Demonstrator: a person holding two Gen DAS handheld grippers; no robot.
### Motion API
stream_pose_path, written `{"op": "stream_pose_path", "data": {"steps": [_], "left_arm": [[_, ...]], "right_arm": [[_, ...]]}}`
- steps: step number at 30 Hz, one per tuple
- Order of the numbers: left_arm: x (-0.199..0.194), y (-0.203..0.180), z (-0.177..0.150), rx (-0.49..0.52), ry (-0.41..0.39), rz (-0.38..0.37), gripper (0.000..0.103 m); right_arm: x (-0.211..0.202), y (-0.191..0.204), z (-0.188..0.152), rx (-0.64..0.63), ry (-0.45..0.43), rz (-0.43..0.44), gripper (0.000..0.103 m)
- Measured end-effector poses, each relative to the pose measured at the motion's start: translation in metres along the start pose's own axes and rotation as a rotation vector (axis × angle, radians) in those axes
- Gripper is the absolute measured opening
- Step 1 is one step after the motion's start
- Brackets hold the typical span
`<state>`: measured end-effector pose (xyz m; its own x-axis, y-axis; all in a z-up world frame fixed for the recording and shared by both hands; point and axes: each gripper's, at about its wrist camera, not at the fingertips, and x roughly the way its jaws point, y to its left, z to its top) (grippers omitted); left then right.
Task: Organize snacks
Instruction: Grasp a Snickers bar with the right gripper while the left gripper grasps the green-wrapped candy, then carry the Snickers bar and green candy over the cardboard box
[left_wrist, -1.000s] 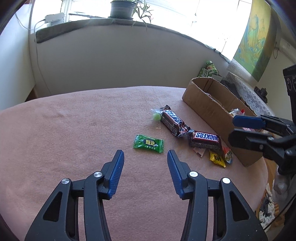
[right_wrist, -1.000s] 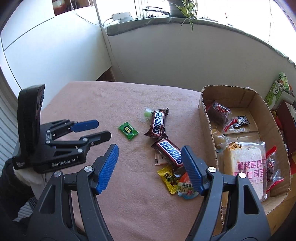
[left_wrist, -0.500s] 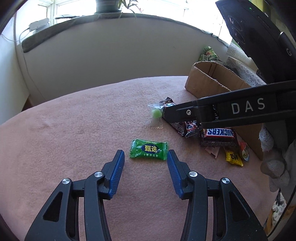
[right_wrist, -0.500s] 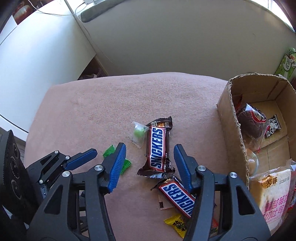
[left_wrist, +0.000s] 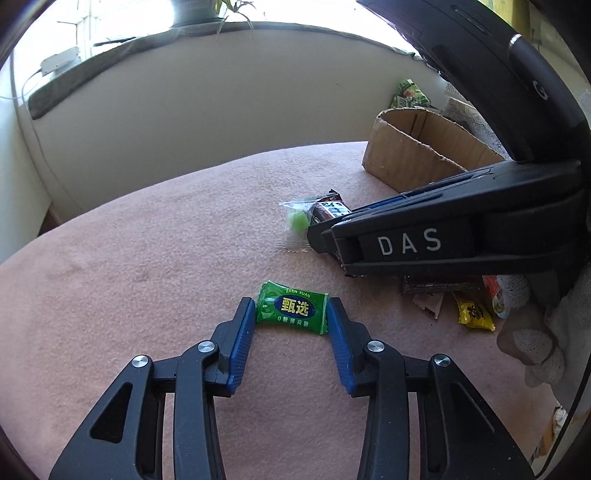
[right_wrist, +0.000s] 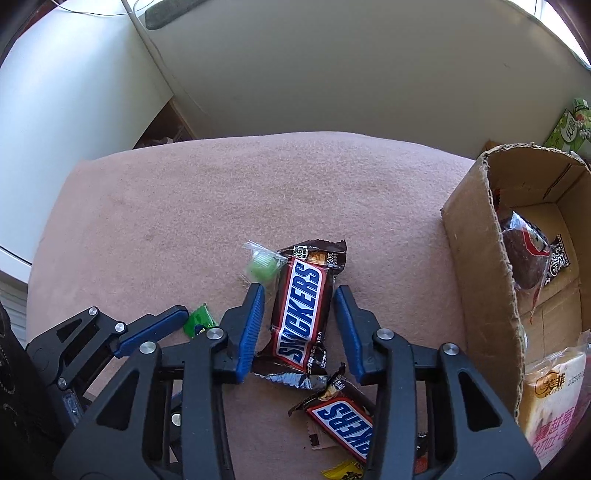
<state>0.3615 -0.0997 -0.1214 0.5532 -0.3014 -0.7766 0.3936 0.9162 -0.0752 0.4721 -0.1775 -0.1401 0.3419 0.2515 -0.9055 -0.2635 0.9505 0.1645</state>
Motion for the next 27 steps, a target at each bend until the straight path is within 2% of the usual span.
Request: {"op": "stream_pose_path", "data": {"steps": [6, 7, 8, 10, 17, 21, 27], "left_arm": [[-0.004, 0.000, -0.002, 0.014, -0.001, 0.014, 0.034], [-0.006, 0.000, -0.003, 0.015, -0.002, 0.018, 0.030], [-0.008, 0.001, -0.003, 0.015, -0.007, 0.025, 0.021], [-0.011, 0.004, -0.004, 0.001, -0.009, 0.015, 0.018], [-0.016, 0.006, -0.009, -0.003, -0.017, 0.014, 0.015], [-0.021, 0.008, -0.010, -0.020, -0.038, 0.010, 0.009], [-0.026, 0.011, -0.014, -0.021, -0.045, 0.000, 0.008]], "right_arm": [[-0.003, -0.003, -0.006, 0.013, -0.002, 0.014, 0.031], [-0.004, -0.003, -0.007, 0.012, -0.004, 0.015, 0.031], [-0.005, -0.003, -0.009, 0.013, -0.005, 0.019, 0.031], [-0.009, -0.004, -0.013, 0.016, -0.010, 0.029, 0.030], [-0.026, -0.013, -0.025, 0.033, -0.030, 0.051, 0.030], [-0.045, -0.024, -0.033, 0.037, -0.051, 0.062, 0.030], [-0.069, -0.026, -0.036, 0.014, -0.079, 0.063, 0.030]]}}
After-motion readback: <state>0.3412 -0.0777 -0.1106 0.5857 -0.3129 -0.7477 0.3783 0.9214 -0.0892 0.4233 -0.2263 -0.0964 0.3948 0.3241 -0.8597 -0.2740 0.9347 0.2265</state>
